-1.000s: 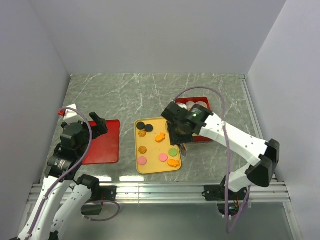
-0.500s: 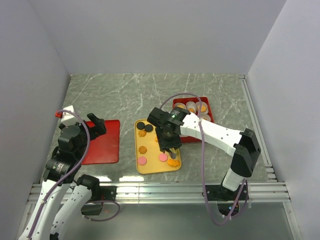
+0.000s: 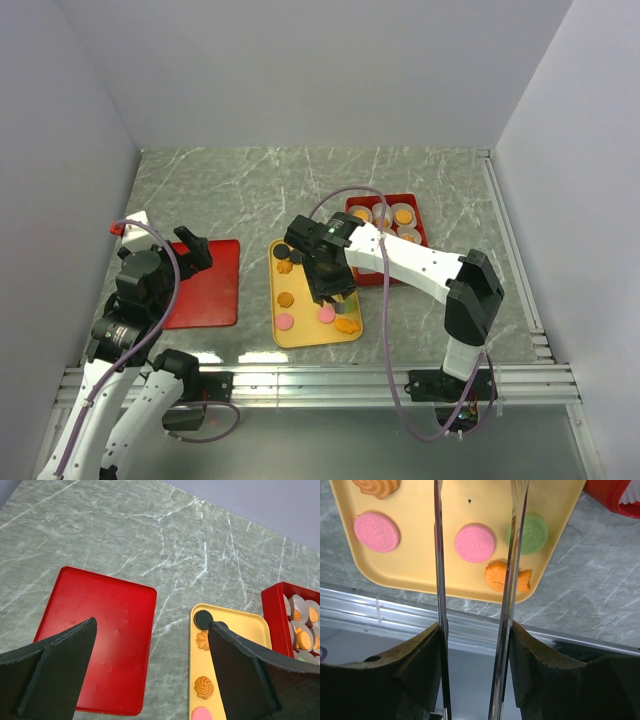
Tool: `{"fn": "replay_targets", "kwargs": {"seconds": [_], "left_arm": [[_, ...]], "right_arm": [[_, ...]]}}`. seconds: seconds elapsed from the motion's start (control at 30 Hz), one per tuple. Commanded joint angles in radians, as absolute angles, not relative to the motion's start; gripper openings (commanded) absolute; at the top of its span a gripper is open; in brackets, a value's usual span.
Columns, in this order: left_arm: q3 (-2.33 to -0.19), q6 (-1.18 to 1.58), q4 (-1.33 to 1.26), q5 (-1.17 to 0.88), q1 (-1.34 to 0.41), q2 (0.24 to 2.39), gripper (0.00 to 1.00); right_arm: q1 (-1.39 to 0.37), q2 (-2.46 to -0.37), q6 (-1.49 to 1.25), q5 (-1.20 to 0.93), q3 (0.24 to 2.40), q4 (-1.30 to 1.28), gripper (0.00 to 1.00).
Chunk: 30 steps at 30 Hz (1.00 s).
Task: Pack the cookies
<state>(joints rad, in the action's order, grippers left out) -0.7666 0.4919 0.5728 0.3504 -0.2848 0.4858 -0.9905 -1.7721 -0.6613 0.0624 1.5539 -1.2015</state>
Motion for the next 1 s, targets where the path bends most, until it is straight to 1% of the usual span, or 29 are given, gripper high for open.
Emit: {"fn": "replay_targets", "kwargs": {"seconds": [0.0,0.23,0.33,0.37,0.47,0.57,0.73,0.87,0.97], "left_arm": [[-0.776,0.497,0.561,0.368,-0.279,0.471,1.0],[-0.775,0.499,0.563,0.37,-0.279,0.474,0.99],[-0.776,0.499,0.563,0.37,-0.279,0.477,0.99],[-0.776,0.499,0.563,0.37,-0.278,0.477,0.99],[-0.775,0.497,0.563,0.37,-0.276,0.477,0.99],[-0.776,0.497,0.561,0.368,-0.273,0.477,0.99],[-0.775,0.495,0.56,0.365,-0.272,0.477,0.99],[-0.775,0.494,0.558,0.365,-0.272,0.479,0.99],[-0.773,0.494,0.558,0.367,-0.27,0.476,0.99]], "right_arm": [[-0.996,-1.782,-0.643,0.077,1.598,-1.219,0.57],[-0.996,-1.816,-0.637,0.071,1.606,-1.218,0.57],[-0.996,-1.822,-0.635,0.071,1.611,-1.218,0.55],[-0.996,-1.821,-0.634,0.071,1.611,-1.216,0.52],[-0.997,-1.821,-0.63,0.061,1.614,-1.219,0.47],[-0.996,-1.815,-0.634,0.067,1.632,-1.233,0.44],[-0.983,-1.802,-0.632,0.118,1.757,-1.301,0.43],[-0.912,-1.778,-0.611,0.164,1.832,-1.368,0.43],[-0.849,-1.717,-0.592,0.178,1.8,-1.368,0.43]]}}
